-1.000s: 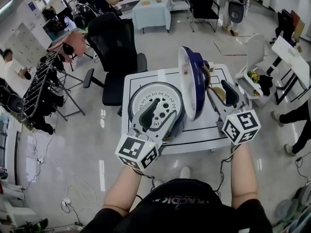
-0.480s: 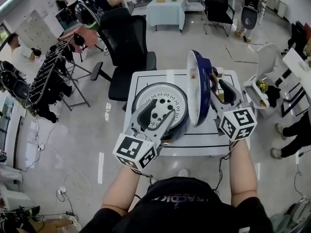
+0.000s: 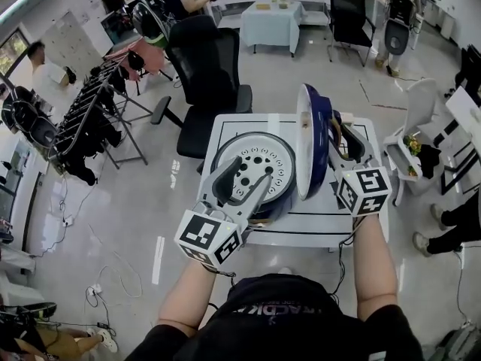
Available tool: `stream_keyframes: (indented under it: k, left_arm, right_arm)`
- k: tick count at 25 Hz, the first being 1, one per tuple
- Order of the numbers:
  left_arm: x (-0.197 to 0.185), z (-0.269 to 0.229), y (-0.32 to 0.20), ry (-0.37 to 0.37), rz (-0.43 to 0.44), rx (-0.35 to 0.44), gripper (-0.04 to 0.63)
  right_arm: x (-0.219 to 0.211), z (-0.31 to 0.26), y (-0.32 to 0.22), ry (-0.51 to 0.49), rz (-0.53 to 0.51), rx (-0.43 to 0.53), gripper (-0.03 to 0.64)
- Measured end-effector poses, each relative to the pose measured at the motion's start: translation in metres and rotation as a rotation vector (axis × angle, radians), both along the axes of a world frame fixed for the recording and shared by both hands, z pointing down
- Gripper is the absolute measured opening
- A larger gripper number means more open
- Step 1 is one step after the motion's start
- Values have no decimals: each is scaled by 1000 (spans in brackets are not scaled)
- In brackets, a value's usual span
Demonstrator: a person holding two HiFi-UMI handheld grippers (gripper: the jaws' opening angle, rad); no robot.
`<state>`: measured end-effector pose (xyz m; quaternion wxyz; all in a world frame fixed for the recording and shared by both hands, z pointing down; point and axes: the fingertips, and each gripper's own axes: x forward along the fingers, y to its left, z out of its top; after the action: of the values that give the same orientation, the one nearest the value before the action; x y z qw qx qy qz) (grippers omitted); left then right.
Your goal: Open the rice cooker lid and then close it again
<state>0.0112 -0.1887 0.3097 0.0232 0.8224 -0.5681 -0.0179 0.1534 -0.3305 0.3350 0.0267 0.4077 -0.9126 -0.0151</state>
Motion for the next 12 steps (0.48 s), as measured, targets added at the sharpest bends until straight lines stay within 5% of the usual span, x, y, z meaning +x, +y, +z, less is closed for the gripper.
stream_keyframes:
  k: [6,12]
  left_arm:
    - [3,-6,-1,8,-12,16,267]
    - [2,-2,-2,27,-35,13,247]
  right_arm:
    - [-4,2,-4,81,30,35,127]
    - [-4,2,-4,77,22,38,126]
